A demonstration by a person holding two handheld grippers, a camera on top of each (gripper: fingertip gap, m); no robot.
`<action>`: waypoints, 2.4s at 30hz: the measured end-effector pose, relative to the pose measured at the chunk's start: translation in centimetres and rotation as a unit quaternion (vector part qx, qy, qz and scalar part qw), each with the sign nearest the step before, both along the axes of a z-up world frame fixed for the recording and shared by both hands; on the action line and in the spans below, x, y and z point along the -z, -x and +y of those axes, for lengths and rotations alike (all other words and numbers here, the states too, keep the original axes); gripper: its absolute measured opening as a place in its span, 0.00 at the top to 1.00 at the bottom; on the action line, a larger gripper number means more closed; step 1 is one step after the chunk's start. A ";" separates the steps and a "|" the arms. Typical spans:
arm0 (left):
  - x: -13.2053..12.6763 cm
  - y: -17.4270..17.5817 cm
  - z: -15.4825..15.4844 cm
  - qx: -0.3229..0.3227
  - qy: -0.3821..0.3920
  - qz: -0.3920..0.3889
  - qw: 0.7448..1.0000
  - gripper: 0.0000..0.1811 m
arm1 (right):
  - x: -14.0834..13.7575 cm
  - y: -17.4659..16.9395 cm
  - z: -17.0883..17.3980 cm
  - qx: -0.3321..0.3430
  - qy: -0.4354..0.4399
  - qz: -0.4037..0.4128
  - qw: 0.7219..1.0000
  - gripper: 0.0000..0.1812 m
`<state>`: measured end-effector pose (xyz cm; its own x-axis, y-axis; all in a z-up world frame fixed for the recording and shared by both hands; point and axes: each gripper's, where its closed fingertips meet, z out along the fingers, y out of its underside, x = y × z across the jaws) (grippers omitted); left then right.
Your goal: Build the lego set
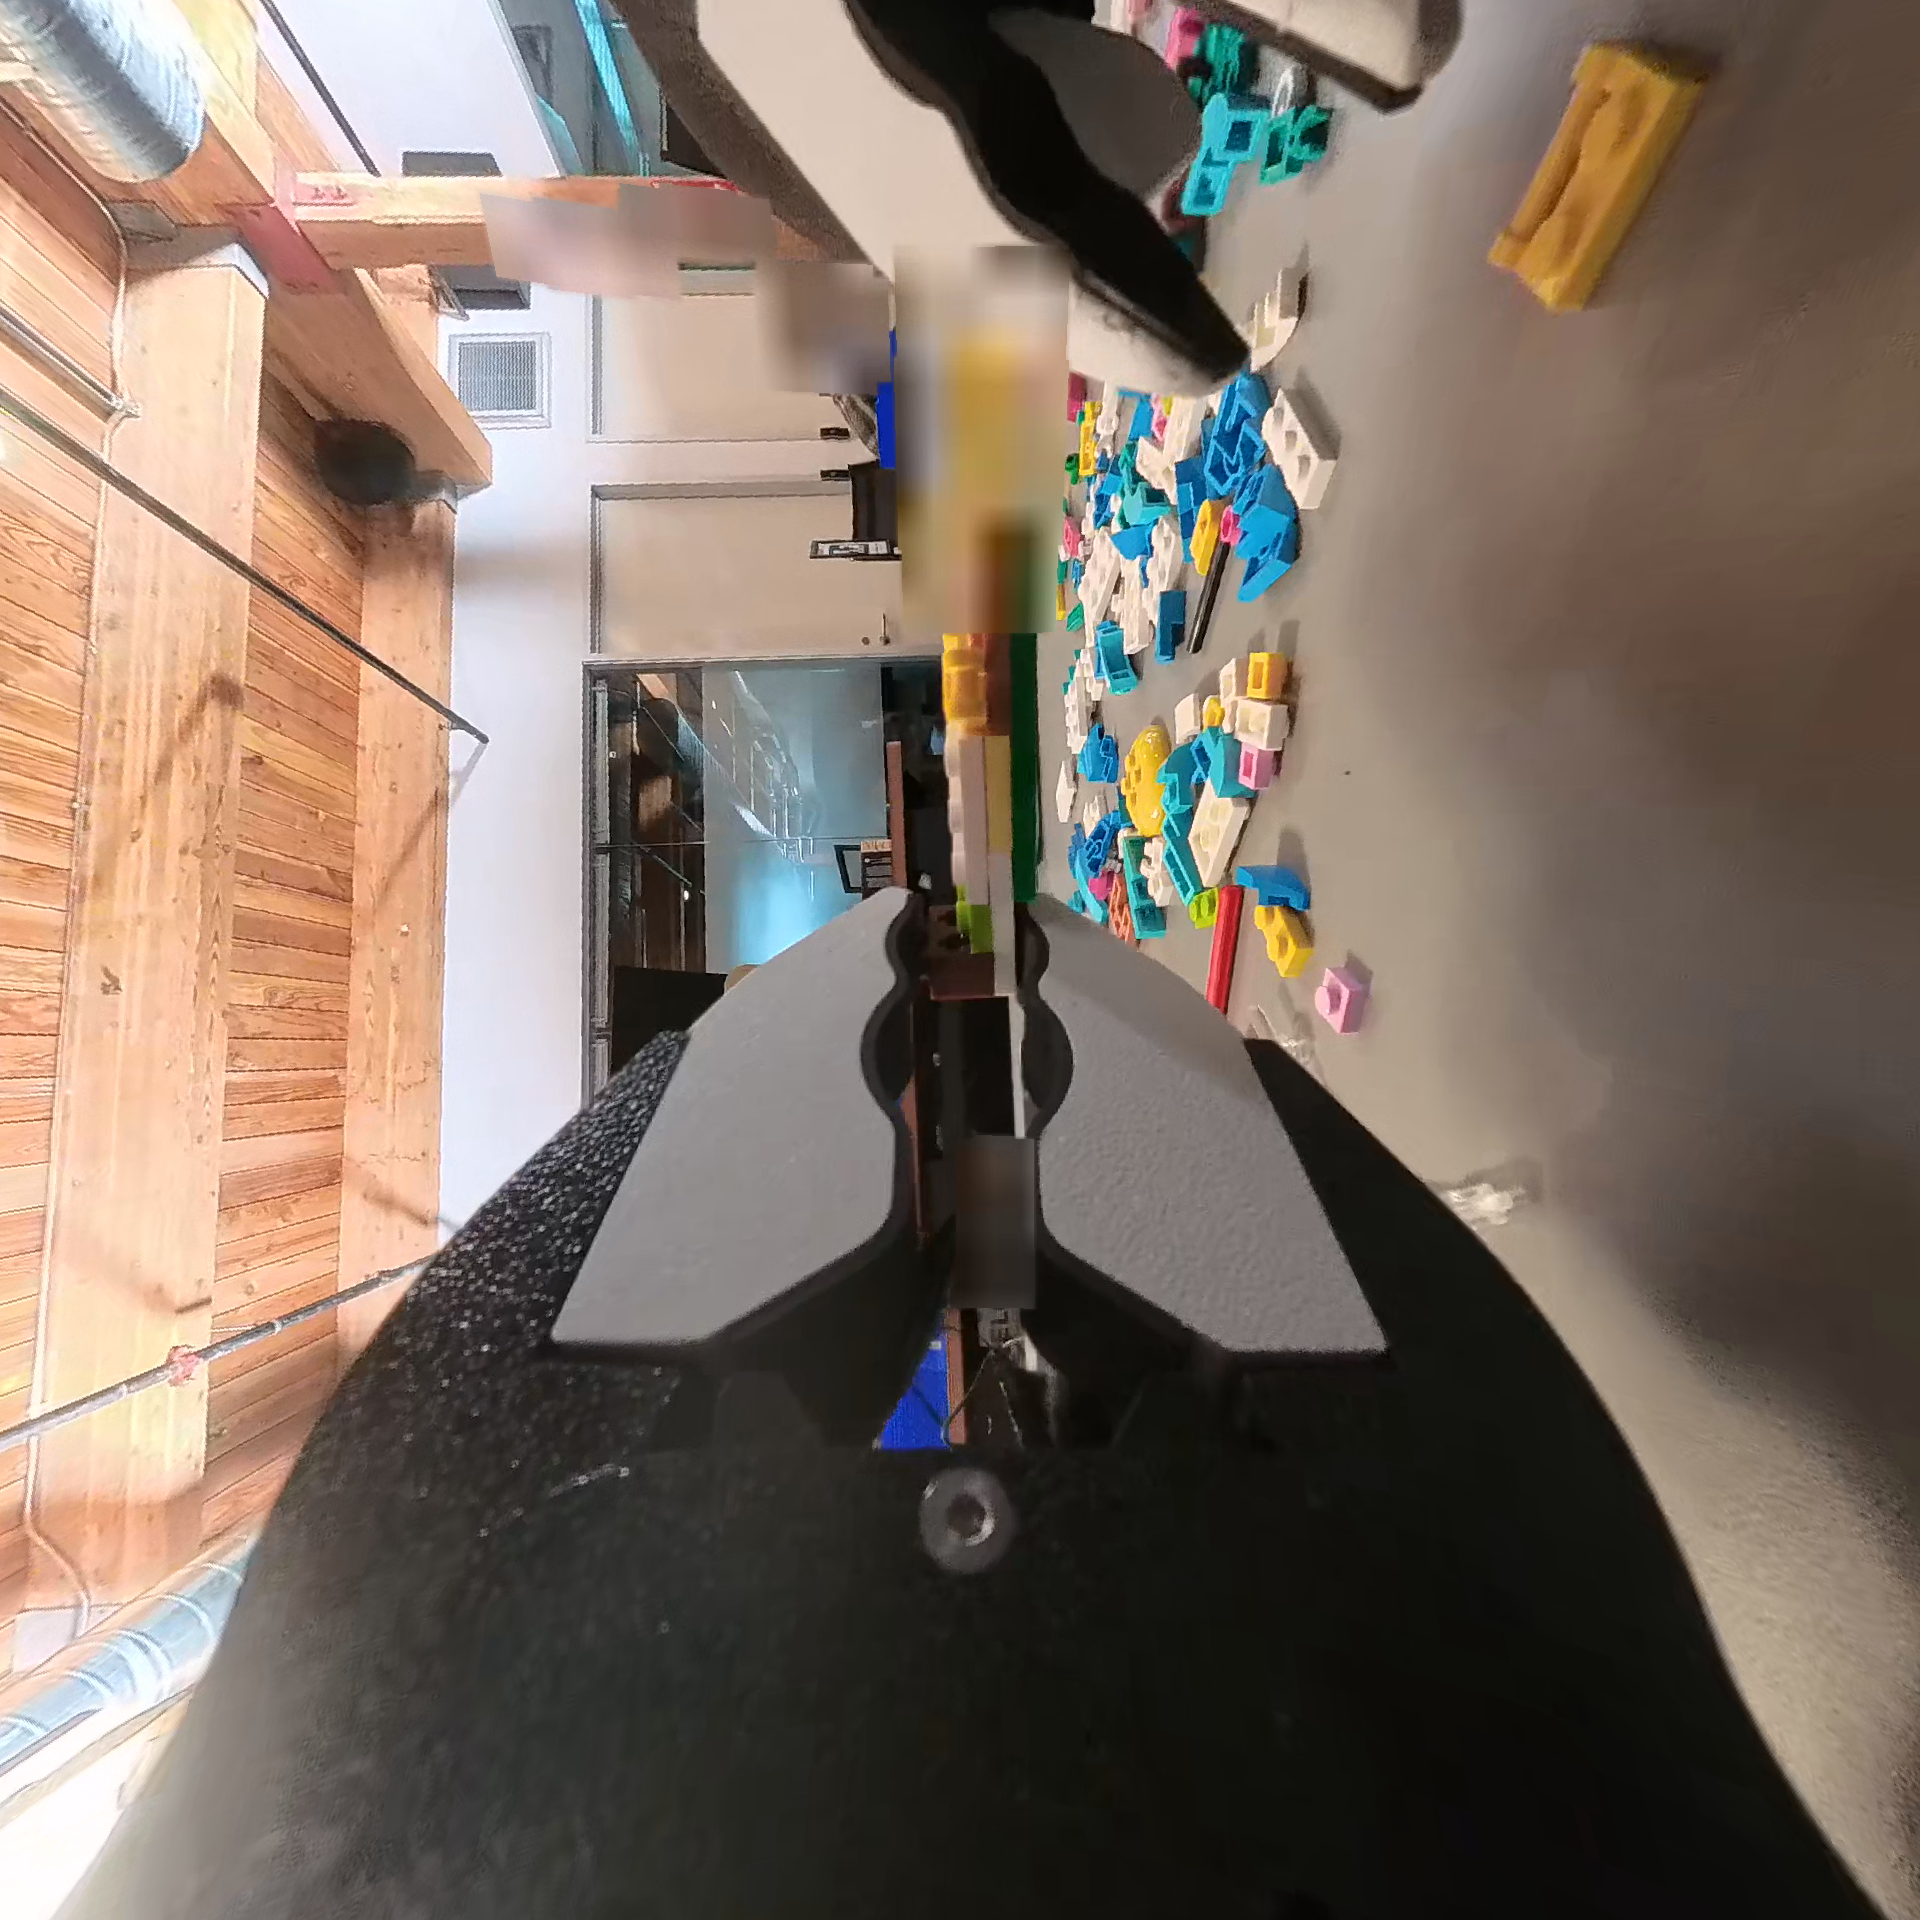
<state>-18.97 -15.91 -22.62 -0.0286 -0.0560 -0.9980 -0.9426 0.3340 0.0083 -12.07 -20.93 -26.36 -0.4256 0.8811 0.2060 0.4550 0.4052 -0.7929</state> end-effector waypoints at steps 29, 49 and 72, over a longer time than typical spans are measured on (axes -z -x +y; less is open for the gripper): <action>0.6 0.2 0.2 -0.001 0.029 -0.028 0.999 0.91 | 0.6 -0.2 -0.4 -0.007 -0.004 -0.020 1.000 0.88; 0.7 0.1 0.1 0.001 0.030 -0.022 0.999 0.91 | 1.1 -0.2 -0.5 -0.008 -0.004 -0.034 0.999 0.89; 2.3 -3.0 -2.2 0.108 0.042 0.038 0.993 0.91 | 1.5 -1.9 -0.6 -0.012 0.065 -0.089 0.994 0.92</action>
<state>-16.00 -18.11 -24.89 -0.1246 -0.1238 -0.9845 -0.8470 0.5301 0.0406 -10.17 -21.53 -27.87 -0.4663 0.8846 0.0118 0.5838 0.3176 -0.7472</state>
